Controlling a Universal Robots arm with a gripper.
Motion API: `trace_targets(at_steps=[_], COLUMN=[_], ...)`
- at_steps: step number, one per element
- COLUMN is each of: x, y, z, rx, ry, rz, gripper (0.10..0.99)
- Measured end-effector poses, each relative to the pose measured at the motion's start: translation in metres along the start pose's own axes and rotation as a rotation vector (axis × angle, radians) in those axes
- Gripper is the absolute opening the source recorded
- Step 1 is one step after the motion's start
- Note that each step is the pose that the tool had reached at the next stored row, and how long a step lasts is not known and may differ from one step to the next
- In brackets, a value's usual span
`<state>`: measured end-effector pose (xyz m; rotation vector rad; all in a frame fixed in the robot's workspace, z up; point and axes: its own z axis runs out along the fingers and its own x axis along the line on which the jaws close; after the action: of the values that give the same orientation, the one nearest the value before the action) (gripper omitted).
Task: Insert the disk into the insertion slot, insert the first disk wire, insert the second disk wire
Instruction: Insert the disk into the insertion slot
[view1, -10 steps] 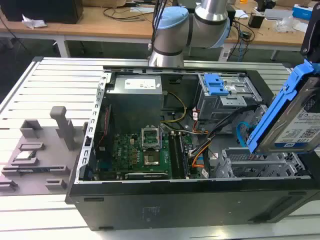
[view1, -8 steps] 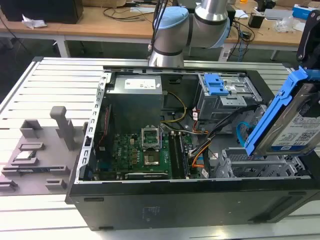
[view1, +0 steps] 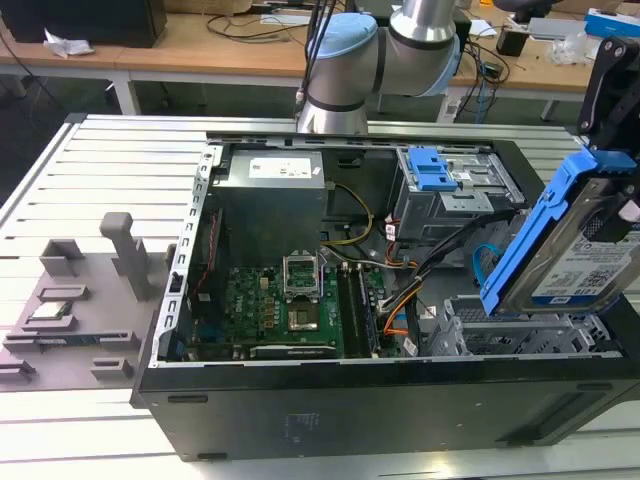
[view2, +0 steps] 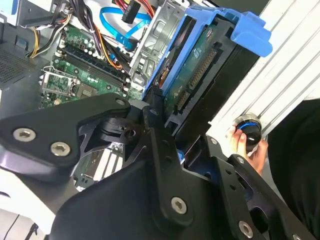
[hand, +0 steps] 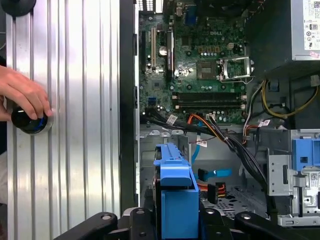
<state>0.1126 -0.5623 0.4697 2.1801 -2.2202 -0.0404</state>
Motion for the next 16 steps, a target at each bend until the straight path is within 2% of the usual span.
trace_targets(at_steps=[4, 8, 9, 10, 11, 16], x=[-0.0052, -0.0098, -0.0107, -0.0111, -0.0112, -0.0112], y=[0.0009, 0.003, 0.0042, 0.0051, 0.005, 0.0047], z=[0.0061, 0.0187, 0.0195, 0.0202, 0.0221, 0.032], rx=[0.0, 0.0, 0.0, -0.001, -0.001, -0.001], ry=[0.0001, -0.0024, -0.0103, -0.0244, -0.0278, -0.0279], rz=[0.0, 0.024, 0.025, 0.025, 0.024, 0.024], gripper=[0.365, 0.365, 0.365, 0.365, 0.365, 0.365])
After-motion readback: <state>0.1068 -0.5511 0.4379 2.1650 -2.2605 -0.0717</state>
